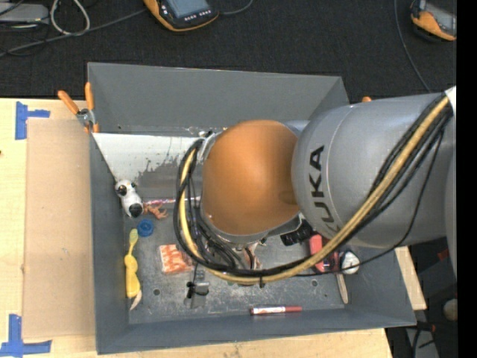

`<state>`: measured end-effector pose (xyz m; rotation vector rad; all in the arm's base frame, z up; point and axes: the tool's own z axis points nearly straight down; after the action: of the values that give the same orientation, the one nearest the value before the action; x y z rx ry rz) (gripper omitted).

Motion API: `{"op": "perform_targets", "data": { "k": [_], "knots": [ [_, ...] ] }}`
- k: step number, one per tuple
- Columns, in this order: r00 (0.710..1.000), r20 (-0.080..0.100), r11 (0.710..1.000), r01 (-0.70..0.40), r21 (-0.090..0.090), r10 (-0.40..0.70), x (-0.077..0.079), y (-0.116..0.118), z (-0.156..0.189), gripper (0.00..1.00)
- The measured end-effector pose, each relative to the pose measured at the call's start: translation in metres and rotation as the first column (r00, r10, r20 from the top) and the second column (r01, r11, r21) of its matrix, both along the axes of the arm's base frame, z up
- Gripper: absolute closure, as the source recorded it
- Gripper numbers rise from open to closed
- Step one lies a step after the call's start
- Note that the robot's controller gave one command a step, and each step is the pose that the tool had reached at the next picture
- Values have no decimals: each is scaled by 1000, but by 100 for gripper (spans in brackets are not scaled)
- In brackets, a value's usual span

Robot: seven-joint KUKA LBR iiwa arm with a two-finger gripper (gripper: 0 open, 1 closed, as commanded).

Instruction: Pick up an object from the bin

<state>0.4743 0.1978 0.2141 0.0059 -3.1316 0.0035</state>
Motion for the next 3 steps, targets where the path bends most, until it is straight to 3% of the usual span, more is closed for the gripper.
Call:
{"op": "perform_targets", "data": {
  "k": [1,2,3],
  "knots": [
    [1000,8,1000,6,2,-6,2,-2,4,0],
    [1000,11,1000,22,3,-22,48,-12,-79,0],
    [999,11,999,35,4,-35,67,-23,-87,0]
  ]
}}
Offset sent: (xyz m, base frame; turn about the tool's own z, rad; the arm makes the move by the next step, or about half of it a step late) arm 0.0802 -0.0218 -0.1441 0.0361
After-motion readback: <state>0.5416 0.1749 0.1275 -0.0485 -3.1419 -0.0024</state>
